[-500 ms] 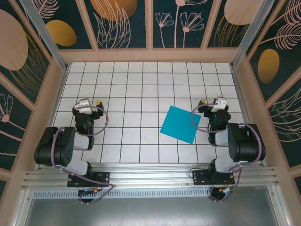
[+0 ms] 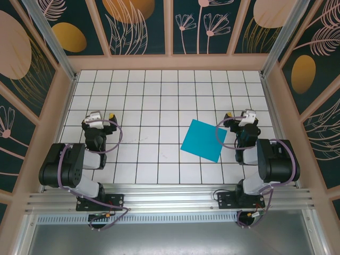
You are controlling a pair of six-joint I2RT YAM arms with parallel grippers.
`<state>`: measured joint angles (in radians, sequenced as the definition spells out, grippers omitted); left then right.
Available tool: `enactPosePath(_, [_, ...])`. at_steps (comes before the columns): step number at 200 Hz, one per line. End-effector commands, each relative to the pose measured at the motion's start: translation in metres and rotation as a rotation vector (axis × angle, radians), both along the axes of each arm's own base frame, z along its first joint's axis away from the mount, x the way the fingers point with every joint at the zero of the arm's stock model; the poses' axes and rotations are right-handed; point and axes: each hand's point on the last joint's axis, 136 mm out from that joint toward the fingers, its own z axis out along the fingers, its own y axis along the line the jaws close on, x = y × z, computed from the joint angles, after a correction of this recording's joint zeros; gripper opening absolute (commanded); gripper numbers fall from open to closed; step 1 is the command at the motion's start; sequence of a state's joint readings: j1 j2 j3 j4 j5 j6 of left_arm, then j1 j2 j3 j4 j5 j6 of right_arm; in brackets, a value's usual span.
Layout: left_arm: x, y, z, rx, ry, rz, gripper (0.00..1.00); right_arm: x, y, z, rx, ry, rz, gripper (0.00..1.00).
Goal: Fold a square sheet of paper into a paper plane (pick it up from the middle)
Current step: Move the square sheet of paper to the center of the table.
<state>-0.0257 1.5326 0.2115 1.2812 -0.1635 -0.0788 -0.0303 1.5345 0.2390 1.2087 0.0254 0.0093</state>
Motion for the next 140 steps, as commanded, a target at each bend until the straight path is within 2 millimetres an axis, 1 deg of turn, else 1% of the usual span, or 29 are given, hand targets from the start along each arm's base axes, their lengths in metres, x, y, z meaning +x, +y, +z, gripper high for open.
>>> enactPosePath(1, [0.005,-0.001,0.013,0.008,-0.037,-0.012,0.99,-0.001,0.001,0.005,0.013,-0.029,0.005,0.99])
enactPosePath(97, [0.003,-0.001,0.014,0.012,-0.045,-0.012,0.99,-0.001,0.003,0.005,0.007,-0.031,0.01,0.99])
enactPosePath(118, [-0.003,0.0,0.02,0.008,-0.076,-0.009,0.99,-0.001,0.003,0.005,0.007,-0.03,0.01,0.99])
enactPosePath(140, [-0.016,0.0,0.026,0.008,-0.122,-0.013,0.99,-0.001,0.003,0.005,0.006,-0.03,0.01,0.99])
